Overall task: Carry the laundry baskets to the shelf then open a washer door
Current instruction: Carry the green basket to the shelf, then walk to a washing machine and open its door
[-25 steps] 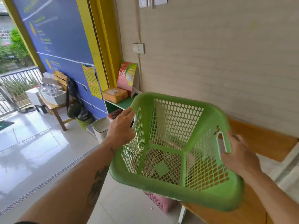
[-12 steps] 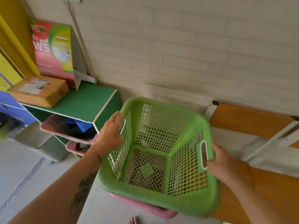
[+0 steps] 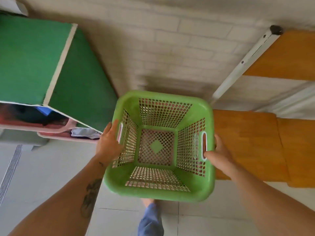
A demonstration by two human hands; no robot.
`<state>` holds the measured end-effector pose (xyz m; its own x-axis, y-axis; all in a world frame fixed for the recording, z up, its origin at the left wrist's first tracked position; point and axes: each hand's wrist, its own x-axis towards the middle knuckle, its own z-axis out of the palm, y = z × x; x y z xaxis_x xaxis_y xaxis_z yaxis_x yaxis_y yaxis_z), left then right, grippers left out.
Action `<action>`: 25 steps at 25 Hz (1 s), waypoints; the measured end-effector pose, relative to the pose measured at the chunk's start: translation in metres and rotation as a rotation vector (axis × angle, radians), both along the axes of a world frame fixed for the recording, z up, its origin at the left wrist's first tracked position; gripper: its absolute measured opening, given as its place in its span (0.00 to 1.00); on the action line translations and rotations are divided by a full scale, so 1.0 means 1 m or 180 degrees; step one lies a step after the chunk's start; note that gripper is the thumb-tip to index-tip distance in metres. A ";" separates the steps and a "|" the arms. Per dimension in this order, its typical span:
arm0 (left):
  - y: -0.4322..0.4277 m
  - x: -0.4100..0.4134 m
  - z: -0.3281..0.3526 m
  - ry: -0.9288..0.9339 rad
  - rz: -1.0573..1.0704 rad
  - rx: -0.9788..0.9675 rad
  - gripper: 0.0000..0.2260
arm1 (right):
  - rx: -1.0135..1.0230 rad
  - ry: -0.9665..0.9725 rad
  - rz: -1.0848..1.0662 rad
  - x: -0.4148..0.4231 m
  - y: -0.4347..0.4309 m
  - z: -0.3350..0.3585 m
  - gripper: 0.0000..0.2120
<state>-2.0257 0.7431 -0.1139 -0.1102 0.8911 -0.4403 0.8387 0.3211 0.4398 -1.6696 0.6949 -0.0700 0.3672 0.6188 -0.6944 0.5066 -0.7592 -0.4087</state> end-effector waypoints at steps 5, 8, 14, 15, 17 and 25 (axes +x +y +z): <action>0.011 0.003 -0.020 0.0187 -0.0321 -0.0555 0.47 | -0.0127 0.0200 0.0053 0.002 0.001 -0.021 0.39; 0.011 0.010 -0.013 0.0332 -0.0361 -0.0750 0.40 | -0.0160 0.0189 0.0274 0.016 -0.010 0.000 0.36; 0.006 0.086 0.070 -0.0078 -0.0693 -0.0415 0.29 | 0.0031 -0.0092 0.0403 0.071 -0.062 0.080 0.30; 0.004 0.108 0.091 -0.0168 -0.0828 -0.0252 0.27 | 0.0079 -0.0153 0.0375 0.085 -0.074 0.095 0.30; -0.004 0.157 0.132 -0.0302 -0.1204 0.0003 0.25 | 0.0265 -0.0274 0.0271 0.117 -0.105 0.129 0.30; -0.150 0.399 0.275 -0.0377 -0.2467 0.0410 0.22 | 0.1177 -0.1075 -0.0039 0.279 -0.316 0.249 0.30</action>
